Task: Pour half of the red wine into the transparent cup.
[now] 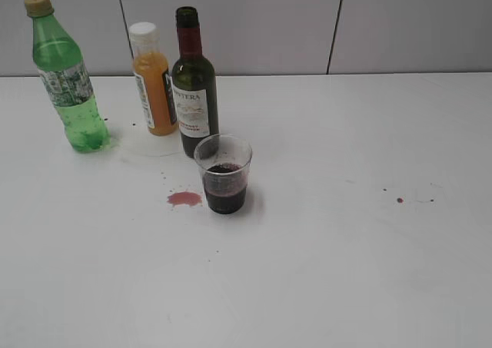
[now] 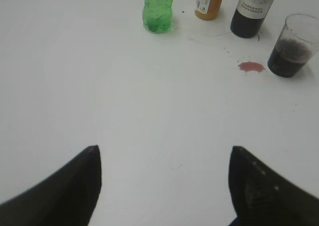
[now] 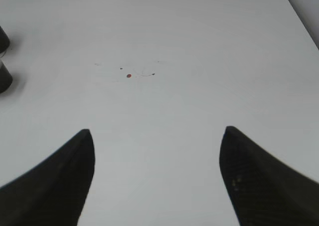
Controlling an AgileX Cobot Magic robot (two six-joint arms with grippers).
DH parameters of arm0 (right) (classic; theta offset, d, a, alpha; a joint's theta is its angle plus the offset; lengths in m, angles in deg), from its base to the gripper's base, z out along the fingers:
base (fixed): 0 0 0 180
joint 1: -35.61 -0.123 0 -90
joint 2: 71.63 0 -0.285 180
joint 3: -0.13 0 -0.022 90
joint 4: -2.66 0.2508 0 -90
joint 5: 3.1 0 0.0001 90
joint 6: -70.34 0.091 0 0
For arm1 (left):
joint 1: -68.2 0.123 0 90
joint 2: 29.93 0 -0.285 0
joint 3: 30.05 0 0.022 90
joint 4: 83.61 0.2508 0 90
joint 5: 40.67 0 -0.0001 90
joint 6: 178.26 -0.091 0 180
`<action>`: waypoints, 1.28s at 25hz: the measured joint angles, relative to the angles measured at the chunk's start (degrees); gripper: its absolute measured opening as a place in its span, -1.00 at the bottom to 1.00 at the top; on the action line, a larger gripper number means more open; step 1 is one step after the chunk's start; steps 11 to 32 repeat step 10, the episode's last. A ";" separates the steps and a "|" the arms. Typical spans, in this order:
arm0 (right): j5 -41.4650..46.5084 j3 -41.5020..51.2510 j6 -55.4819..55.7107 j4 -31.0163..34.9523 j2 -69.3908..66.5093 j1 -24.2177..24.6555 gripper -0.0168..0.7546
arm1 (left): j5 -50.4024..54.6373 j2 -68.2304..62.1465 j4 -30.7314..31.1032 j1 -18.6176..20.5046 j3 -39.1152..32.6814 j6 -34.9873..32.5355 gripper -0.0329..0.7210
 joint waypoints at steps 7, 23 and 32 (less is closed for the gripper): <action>0.00 0.00 0.00 0.00 0.00 0.00 0.57 | 0.00 0.00 0.00 0.00 0.00 0.05 0.66; 0.00 0.00 0.00 0.00 0.00 0.00 0.57 | 0.00 0.00 0.05 0.00 0.00 0.05 0.66; 0.00 0.00 0.00 0.00 0.00 0.00 0.57 | 0.00 0.00 0.05 0.00 0.00 0.05 0.66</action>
